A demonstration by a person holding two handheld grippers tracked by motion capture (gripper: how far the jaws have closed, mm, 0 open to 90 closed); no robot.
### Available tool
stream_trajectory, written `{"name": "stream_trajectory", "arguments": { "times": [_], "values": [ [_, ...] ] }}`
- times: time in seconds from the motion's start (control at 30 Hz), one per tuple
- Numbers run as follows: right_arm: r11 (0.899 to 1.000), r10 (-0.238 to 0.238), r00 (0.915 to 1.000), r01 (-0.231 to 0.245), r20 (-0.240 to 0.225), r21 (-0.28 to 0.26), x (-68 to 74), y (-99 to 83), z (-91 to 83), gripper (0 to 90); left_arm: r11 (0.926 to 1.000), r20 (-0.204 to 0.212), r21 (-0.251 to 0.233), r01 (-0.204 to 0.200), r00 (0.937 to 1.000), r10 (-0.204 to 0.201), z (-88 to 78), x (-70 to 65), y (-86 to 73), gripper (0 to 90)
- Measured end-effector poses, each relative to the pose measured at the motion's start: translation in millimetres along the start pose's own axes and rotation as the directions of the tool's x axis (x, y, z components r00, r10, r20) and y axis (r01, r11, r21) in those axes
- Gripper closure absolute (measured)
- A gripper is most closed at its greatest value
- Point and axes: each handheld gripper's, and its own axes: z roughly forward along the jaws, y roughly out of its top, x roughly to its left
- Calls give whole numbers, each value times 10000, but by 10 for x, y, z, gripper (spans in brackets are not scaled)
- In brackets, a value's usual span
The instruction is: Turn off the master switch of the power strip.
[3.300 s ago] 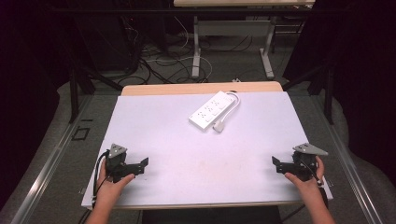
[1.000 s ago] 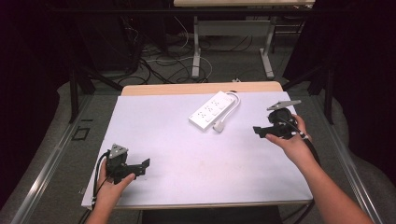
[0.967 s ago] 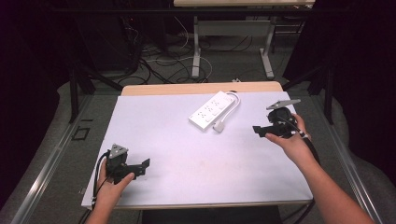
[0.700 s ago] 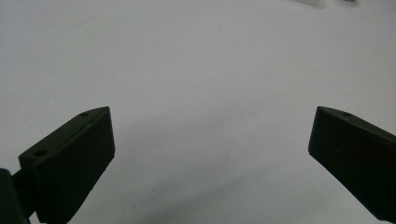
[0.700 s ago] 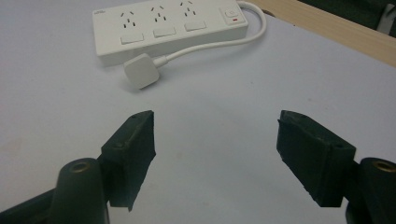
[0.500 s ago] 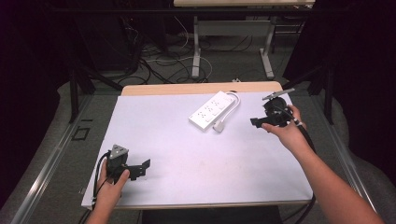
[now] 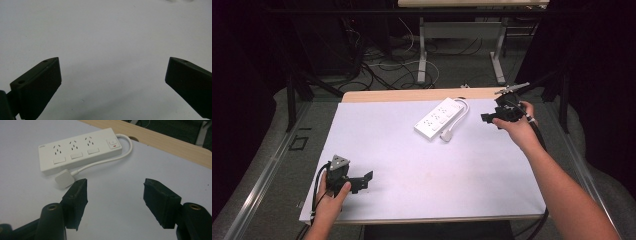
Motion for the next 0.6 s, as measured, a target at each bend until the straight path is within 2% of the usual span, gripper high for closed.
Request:
{"name": "stream_trajectory", "arguments": {
  "times": [0.1,0.2,0.47,0.6],
  "values": [
    [9997,97,9997,-92,208,-206,-42,68,22,361,10000,14,59,5,10000,-5,-2,3,1,5],
    [9993,116,9997,-108,220,-372,-79,108,47,360,9999,30,119,-23,10000,23,-2,10,1,5],
    [9993,25,9997,-16,249,-363,-149,210,150,365,9999,34,56,98,9999,-98,6,11,-1,5],
    [9999,-67,9997,70,223,-151,-146,281,222,365,9999,35,63,85,10000,-85,7,12,-1,5]
  ]
}}
